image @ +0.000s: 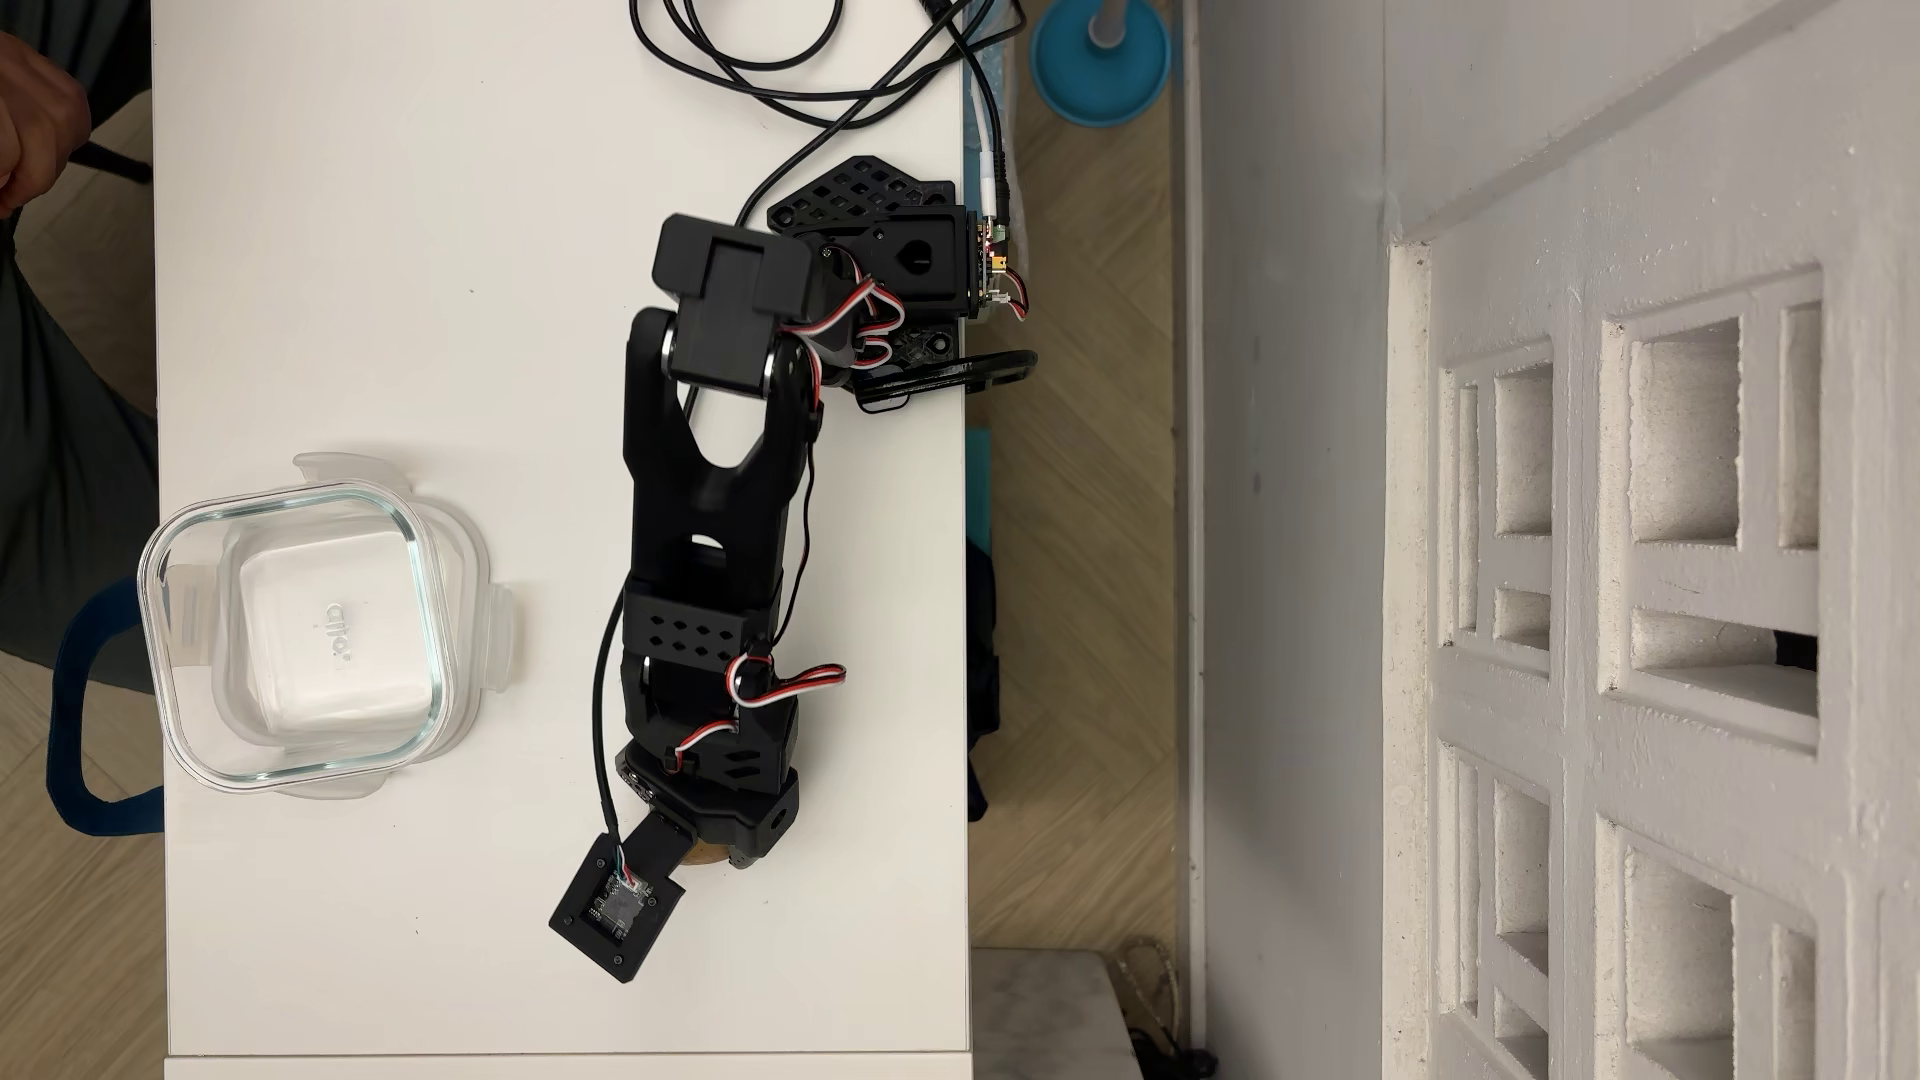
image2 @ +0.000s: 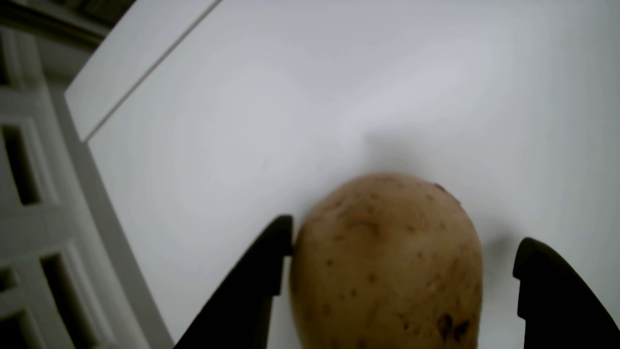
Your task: Grab the potato and put it in box
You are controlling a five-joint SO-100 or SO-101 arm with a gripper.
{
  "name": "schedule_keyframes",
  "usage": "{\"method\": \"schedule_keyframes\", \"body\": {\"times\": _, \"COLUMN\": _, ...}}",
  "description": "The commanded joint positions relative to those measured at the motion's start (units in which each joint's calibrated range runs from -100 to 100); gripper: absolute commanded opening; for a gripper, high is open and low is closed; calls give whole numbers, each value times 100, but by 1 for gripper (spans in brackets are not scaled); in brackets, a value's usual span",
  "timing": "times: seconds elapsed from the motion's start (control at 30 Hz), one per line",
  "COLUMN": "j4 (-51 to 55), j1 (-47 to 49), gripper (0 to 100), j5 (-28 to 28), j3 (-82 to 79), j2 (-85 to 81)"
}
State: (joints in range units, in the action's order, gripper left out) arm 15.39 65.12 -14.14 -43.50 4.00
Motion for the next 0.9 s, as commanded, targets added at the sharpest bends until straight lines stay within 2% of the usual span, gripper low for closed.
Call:
{"method": "schedule_keyframes", "body": {"times": 0.0, "j4": -100, "j1": 58, "gripper": 35, "j5": 33, "j3": 280, "j2": 56}}
{"method": "schedule_keyframes", "body": {"times": 0.07, "j4": -100, "j1": 43, "gripper": 33, "j5": 40, "j3": 280, "j2": 56}}
{"method": "schedule_keyframes", "body": {"times": 0.13, "j4": -100, "j1": 43, "gripper": 27, "j5": 121, "j3": 280, "j2": 56}}
{"method": "schedule_keyframes", "body": {"times": 0.2, "j4": -109, "j1": 27, "gripper": 17, "j5": 208, "j3": 289, "j2": 56}}
{"method": "schedule_keyframes", "body": {"times": 0.23, "j4": -179, "j1": -3, "gripper": 8, "j5": 208, "j3": 289, "j2": 56}}
{"method": "schedule_keyframes", "body": {"times": 0.3, "j4": -222, "j1": -18, "gripper": 4, "j5": 208, "j3": 289, "j2": 47}}
{"method": "schedule_keyframes", "body": {"times": 0.53, "j4": -283, "j1": -79, "gripper": 3, "j5": 146, "j3": 549, "j2": -38}}
{"method": "schedule_keyframes", "body": {"times": 0.73, "j4": -118, "j1": -155, "gripper": 3, "j5": -122, "j3": 514, "j2": -1257}}
{"method": "schedule_keyframes", "body": {"times": 0.87, "j4": 74, "j1": -567, "gripper": 3, "j5": -284, "j3": 306, "j2": -2152}}
